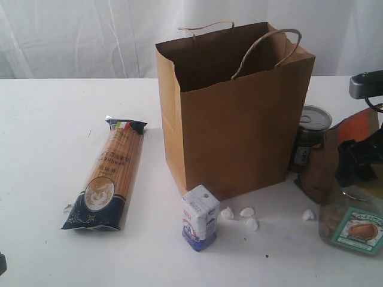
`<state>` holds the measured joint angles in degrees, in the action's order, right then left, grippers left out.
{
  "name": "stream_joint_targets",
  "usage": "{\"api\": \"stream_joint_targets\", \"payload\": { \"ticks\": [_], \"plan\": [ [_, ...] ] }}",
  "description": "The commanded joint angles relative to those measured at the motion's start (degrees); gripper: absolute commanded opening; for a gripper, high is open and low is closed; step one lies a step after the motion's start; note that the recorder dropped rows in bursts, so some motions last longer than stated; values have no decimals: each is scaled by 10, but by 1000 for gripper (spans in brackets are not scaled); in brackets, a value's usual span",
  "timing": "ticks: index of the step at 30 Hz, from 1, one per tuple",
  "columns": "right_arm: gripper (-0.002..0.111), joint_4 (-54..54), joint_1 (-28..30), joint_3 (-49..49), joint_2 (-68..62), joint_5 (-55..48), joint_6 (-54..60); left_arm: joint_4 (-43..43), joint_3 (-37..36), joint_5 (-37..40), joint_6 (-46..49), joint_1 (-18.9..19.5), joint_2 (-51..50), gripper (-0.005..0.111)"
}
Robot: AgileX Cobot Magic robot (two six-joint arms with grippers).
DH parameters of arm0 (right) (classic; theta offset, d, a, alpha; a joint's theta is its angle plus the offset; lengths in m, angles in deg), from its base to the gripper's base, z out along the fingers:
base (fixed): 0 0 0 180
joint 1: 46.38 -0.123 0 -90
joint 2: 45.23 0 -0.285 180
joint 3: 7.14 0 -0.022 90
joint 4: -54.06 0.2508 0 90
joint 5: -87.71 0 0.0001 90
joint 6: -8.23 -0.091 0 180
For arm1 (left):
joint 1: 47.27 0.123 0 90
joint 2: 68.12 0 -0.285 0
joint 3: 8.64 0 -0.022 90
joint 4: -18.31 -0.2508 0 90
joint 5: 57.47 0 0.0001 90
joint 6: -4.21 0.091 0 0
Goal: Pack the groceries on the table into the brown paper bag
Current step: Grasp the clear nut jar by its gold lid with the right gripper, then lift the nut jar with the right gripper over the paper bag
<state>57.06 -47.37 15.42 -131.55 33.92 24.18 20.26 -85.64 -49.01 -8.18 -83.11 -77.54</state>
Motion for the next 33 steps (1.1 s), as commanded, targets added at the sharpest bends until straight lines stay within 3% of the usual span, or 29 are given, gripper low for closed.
{"api": "stream_joint_targets", "payload": {
  "ticks": [1, 8, 11, 13, 18, 21, 33],
  "plan": [
    [105, 2, -2, 0, -8, -4, -10, 0, -2, 2, -3, -2, 3, 0],
    [104, 2, -2, 0, -10, -9, -11, 0, -2, 2, -3, -2, 3, 0],
    [95, 2, -2, 0, -10, -11, -13, 0, -2, 2, -3, -2, 3, 0],
    [79, 2, -2, 0, -10, -14, -28, 0, -2, 2, -3, -2, 3, 0],
    [20, 2, -2, -1, -7, -16, -87, 0, -2, 2, -3, -2, 3, 0],
    [0, 4, -2, -1, 6, -11, -89, 0, -2, 2, -3, -2, 3, 0],
    [0, 4, -2, -53, 93, -74, -89, 0, -2, 2, -3, -2, 3, 0]
  ]
}}
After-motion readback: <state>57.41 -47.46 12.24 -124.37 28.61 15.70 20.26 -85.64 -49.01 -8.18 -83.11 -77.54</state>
